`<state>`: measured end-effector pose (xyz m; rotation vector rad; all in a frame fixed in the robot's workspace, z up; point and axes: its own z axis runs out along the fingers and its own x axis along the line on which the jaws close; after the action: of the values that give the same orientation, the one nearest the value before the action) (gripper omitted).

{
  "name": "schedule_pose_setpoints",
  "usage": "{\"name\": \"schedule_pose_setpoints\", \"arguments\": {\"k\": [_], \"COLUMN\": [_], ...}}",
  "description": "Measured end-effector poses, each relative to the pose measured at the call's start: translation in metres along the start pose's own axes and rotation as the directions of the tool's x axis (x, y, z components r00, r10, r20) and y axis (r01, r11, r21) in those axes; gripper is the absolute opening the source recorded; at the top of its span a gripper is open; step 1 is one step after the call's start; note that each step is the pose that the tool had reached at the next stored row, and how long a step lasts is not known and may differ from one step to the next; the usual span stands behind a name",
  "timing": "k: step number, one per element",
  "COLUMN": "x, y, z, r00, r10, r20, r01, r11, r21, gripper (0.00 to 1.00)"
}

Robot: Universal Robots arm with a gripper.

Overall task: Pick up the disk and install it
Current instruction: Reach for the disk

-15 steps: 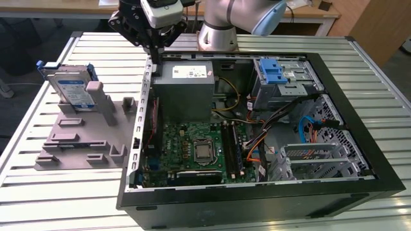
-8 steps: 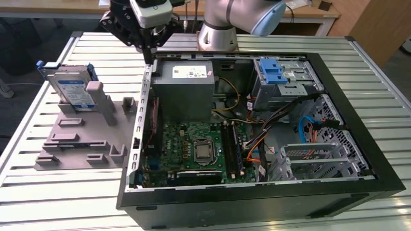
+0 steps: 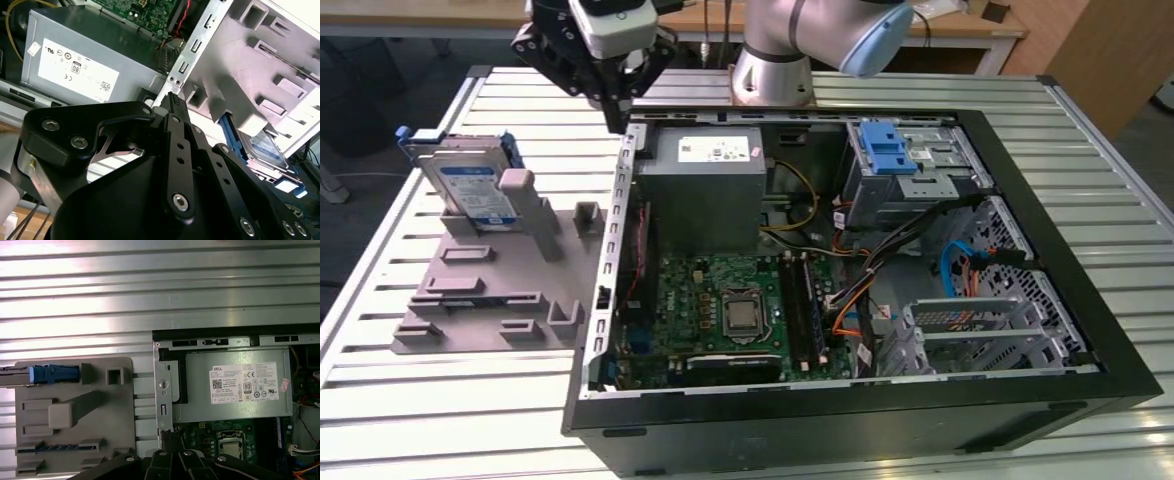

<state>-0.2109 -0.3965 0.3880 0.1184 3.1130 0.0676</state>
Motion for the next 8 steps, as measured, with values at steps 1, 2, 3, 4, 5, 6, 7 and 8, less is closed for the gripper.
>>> {"name": "schedule_pose_setpoints", "arguments": {"k": [1,2,3,4,5,6,7,8], "x": [0.0013,0.0040,0.0053,0.0064,0.0076,0.0087,0.0098,0.0109], "y": [-0.0001,-0.0002,-0.0003,-0.0004,-0.0005,-0.0005,-0.0006,-0.0007], "z": [0.0000,0.0000,0.0000,0.0000,0.0001,0.0001,0.0001,0.0001], "r00": [1.0000,1.0000,1.0000,1.0000,1.0000,1.0000,1.0000,1.0000], "r10": [0.000,0.000,0.000,0.000,0.000,0.000,0.000,0.000], "r20": [0.0000,-0.0001,-0.0002,-0.0002,-0.0002,-0.0002,-0.0003,-0.0003], "r01": [0.000,0.000,0.000,0.000,0.000,0.000,0.000,0.000], "r11": [1.0000,1.0000,1.0000,1.0000,1.0000,1.0000,1.0000,1.0000], "r21": [0.0000,0.0000,0.0000,0.0000,0.0000,0.0000,0.0000,0.0000], "gripper": [0.11,0.11,0.11,0.11,0.11,0.11,0.11,0.11]}}
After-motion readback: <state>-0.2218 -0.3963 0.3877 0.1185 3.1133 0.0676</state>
